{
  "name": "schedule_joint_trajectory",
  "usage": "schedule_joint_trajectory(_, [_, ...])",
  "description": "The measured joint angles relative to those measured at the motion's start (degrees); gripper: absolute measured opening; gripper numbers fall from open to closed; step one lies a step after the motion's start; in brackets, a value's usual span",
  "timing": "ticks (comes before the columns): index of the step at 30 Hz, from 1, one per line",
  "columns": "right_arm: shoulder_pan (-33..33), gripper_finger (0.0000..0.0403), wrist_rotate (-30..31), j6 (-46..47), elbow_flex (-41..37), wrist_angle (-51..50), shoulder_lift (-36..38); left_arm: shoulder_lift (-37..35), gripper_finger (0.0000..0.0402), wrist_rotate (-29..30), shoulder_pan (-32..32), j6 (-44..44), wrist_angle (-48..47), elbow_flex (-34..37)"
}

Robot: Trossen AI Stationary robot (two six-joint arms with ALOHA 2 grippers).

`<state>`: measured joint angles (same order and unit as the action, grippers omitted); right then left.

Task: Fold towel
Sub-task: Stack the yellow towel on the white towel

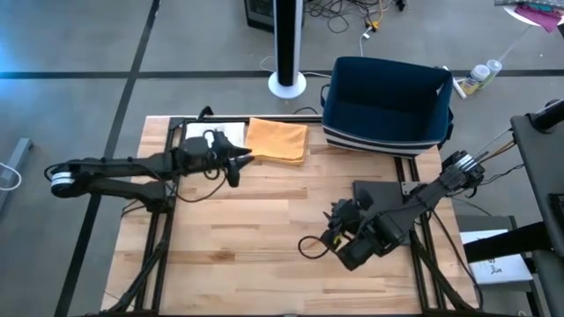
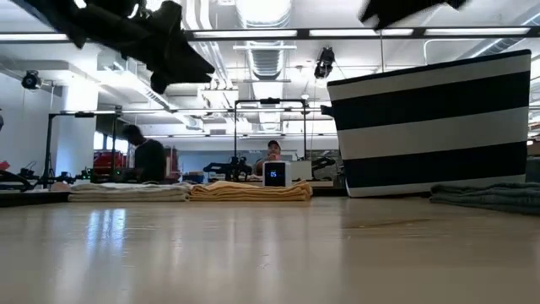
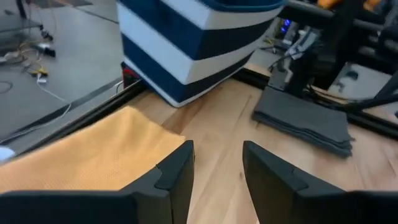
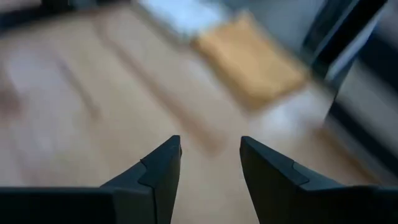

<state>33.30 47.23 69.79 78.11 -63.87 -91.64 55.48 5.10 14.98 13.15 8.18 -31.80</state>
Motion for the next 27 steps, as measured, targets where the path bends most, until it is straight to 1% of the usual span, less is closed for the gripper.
schedule_joint_trajectory(2, [-0.5, 0.0157, -5.8, 6.1, -0.5, -6.5, -0.5, 2.9, 0.0126, 0.2, 0.4, 1.5, 5.4, 2.3])
schedule_joint_trajectory(4, [-0.7, 0.0157, -8.3, 10.9, -0.9, -10.5, -0.4, 6.9, 0.0121, 0.1, 1.6, 2.3, 8.2, 3.4])
schedule_joint_trajectory(6, [-0.6, 0.0159, -9.6, 13.4, -1.7, -12.3, 0.5, 12.3, 0.0115, 0.1, 3.7, 2.6, 10.3, 2.9])
schedule_joint_trajectory(9, [-0.6, 0.0164, -9.8, 15.9, -3.6, -12.8, 1.7, 21.5, 0.0109, 0.3, 7.4, 3.3, 10.4, -0.6])
schedule_joint_trajectory(12, [-0.7, 0.0167, -9.9, 17.2, -5.3, -12.0, 1.5, 31.0, 0.0101, 0.5, 10.5, 4.3, 9.9, -6.0])
schedule_joint_trajectory(16, [-0.7, 0.0164, -10.1, 17.4, -7.7, -10.4, 1.1, 39.6, 0.0088, 0.6, 12.0, 4.6, 9.8, -14.1])
schedule_joint_trajectory(18, [-0.7, 0.0161, -10.4, 18.4, -8.4, -10.2, 0.9, 43.3, 0.0080, 3.3, 12.3, 4.7, 5.4, -19.0])
schedule_joint_trajectory(21, [-0.7, 0.0158, -11.3, 19.0, -9.2, -10.1, 0.8, 48.4, 0.0067, 8.5, 13.1, 3.8, -8.7, -27.1])
schedule_joint_trajectory(22, [-0.7, 0.0159, -11.3, 19.0, -9.4, -10.0, 0.8, 50.0, 0.0058, 9.0, 13.4, 3.2, -12.9, -29.6])
schedule_joint_trajectory(24, [-0.7, 0.0162, -11.3, 18.7, -9.9, -9.8, 0.8, 52.0, 0.0035, 9.0, 13.8, 2.5, -18.3, -33.2])
schedule_joint_trajectory(26, [-0.7, 0.0166, -11.3, 18.2, -10.4, -9.5, 0.8, 52.8, 0.0011, 8.9, 13.7, 2.0, -20.5, -35.1])
schedule_joint_trajectory(27, [-0.7, 0.0167, -11.3, 18.1, -10.6, -9.2, 0.8, 52.9, 0.0006, 8.6, 13.7, 1.7, -20.7, -35.6])
